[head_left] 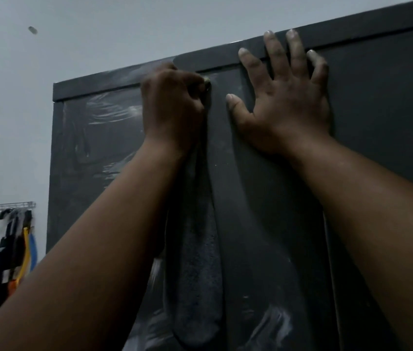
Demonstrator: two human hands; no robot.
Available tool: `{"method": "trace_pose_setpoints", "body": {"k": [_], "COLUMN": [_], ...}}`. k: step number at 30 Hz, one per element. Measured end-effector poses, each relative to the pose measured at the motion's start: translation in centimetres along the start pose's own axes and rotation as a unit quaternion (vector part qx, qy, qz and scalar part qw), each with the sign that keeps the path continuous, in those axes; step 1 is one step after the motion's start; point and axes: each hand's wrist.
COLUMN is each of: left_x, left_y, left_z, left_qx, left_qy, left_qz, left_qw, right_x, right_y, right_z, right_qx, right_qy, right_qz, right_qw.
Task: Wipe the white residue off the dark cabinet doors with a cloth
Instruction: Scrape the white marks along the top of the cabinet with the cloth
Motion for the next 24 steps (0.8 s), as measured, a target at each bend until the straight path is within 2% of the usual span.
{"method": "trace_pose_setpoints", "body": {"k": [3, 5, 11, 15, 17, 21, 24], "left_x": [-3.5, -5.4, -1.5, 1.8, 1.8, -1.3, -2.7], "left_y": [-0.7, -1.3, -0.5, 0.5, 0.7, 0.3, -0.3], "left_z": [-0.1, 0.2, -0.1, -0.9, -1.4, -1.7, -1.0], "left_qx": [-0.029, -0.044, -0.02, -0.007, -0.023, -0.03, -0.017], "left_qy": [0.055, 0.059, -0.048, -0.062, -0.048, 0.038, 0.046], "left_qz": [0.024, 0.035, -0.025, -0.015, -0.007, 0.016, 0.023], "left_qw": [0.998, 0.997, 0.998, 0.998, 0.999, 0.999, 0.999], "right_x": [-0.2, -0.3, -0.4, -0.6, -0.5, -0.6, -0.8], "right_y": [0.0, 0.0, -0.1, 0.0, 0.0, 0.0, -0.2], "right_z": [0.0, 0.0, 0.1, 0.0, 0.0, 0.0, 0.0], "right_qx": [-0.002, -0.003, 0.001, 0.005, 0.003, 0.009, 0.001], "right_qy": [-0.001, -0.001, 0.001, 0.001, 0.001, 0.0, 0.0], "right_qz": [0.003, 0.006, 0.013, 0.003, 0.001, 0.01, 0.019], "right_qw": [1.0, 1.0, 1.0, 1.0, 1.0, 1.0, 1.0]}}
Point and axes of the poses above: each hand's wrist, its own x-axis towards the middle knuckle, its own y-axis out of the palm, z = x × y, and after that the axes turned 3 degrees about z, right-handed
